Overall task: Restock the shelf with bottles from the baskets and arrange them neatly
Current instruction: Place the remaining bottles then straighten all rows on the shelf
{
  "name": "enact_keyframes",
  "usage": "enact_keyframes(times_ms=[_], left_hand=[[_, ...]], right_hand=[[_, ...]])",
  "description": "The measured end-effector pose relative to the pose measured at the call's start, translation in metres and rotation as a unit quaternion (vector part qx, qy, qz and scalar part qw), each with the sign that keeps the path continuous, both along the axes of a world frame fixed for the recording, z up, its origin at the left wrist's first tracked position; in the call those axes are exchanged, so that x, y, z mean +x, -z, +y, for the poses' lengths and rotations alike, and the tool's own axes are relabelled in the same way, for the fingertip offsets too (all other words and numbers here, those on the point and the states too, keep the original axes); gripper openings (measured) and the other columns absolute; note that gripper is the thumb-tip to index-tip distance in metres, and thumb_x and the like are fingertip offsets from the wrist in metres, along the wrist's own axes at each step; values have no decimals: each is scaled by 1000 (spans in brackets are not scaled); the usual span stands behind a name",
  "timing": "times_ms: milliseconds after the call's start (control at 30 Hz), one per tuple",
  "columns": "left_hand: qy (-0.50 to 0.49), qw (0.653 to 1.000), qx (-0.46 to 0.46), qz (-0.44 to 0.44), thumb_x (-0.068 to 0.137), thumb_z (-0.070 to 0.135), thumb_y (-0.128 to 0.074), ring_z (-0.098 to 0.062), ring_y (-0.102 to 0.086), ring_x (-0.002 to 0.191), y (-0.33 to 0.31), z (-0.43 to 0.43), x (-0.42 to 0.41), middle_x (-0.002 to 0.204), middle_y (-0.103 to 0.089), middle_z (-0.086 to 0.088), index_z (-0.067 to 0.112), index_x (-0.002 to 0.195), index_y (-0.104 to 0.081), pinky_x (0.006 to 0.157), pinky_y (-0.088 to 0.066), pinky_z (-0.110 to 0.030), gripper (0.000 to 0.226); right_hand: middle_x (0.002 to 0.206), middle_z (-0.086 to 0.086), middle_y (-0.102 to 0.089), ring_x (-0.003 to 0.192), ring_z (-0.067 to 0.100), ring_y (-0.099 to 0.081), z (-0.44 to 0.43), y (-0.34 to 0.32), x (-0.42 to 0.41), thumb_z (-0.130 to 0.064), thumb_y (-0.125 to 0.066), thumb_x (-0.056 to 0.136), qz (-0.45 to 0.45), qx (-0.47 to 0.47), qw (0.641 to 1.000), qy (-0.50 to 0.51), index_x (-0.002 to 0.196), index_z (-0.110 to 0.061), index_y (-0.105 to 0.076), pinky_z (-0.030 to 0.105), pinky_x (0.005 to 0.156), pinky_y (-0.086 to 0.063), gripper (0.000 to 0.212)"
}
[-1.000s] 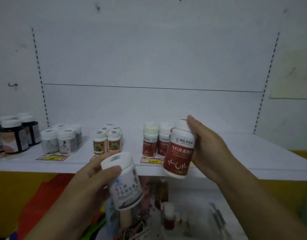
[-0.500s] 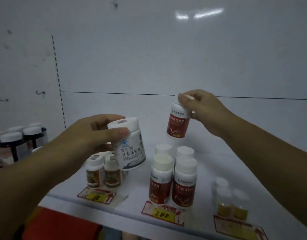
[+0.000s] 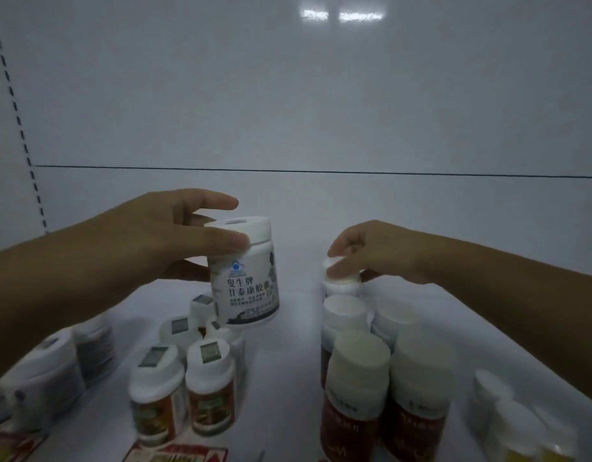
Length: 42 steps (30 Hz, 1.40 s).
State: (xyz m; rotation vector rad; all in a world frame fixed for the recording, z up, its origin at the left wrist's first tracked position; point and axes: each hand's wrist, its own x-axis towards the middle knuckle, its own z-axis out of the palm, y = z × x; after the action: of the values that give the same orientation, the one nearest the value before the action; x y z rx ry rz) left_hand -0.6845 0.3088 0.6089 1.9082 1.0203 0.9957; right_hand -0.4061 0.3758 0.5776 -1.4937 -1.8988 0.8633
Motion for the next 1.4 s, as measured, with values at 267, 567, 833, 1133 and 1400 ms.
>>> enact_keyframes(times_ms=[267, 567, 833, 1133, 1400], left_hand=[[42, 998, -25, 29, 40, 37, -82, -7, -72, 82, -4, 21, -16, 91, -75, 11, 33, 103, -64, 59, -57, -20, 66], [-39, 997, -27, 63, 51, 33, -74, -10, -71, 88, -14, -22, -46, 97, -75, 7, 23, 103, -68, 64, -59, -28, 54], [-21, 995, -24, 93, 57, 25, -76, -14, -72, 91, -30, -30, -89, 101, -74, 5, 19, 104, -69, 69, -59, -27, 48], [-27, 996, 34, 79, 59, 18, -80, -7, -72, 83, -30, 3, -188, 98, -75, 7, 21, 114, -65, 67, -56, -17, 58], [-67, 919, 203, 331, 71, 33, -75, -3, -62, 85, -28, 69, -225, 115, -66, 9, 27, 118, -59, 79, -50, -21, 49]], right_hand=[[103, 6, -68, 93, 20, -66, -9, 13, 1, -14, -76, 74, -47, -61, 997, 24, 94, -17, -66, 24, 70, -54, 23], [108, -20, -68, 100, 2, -62, -52, -54, -47, -64, -65, 57, -165, 126, 978, -25, 101, -42, -60, 24, 82, -47, 50], [120, -26, -46, 99, 1, -60, -97, -58, -159, -65, -50, 67, -190, 244, 937, -163, 121, -54, -36, 18, 81, -45, 57], [108, -14, -68, 88, 7, -70, -59, -61, -261, -43, -63, 63, -53, 199, 964, -171, 91, -35, -62, 30, 73, -60, 29], [106, -17, -67, 81, 1, -67, -6, -56, -325, -39, -70, 73, -204, 244, 946, -62, 99, -36, -64, 25, 81, -52, 27]])
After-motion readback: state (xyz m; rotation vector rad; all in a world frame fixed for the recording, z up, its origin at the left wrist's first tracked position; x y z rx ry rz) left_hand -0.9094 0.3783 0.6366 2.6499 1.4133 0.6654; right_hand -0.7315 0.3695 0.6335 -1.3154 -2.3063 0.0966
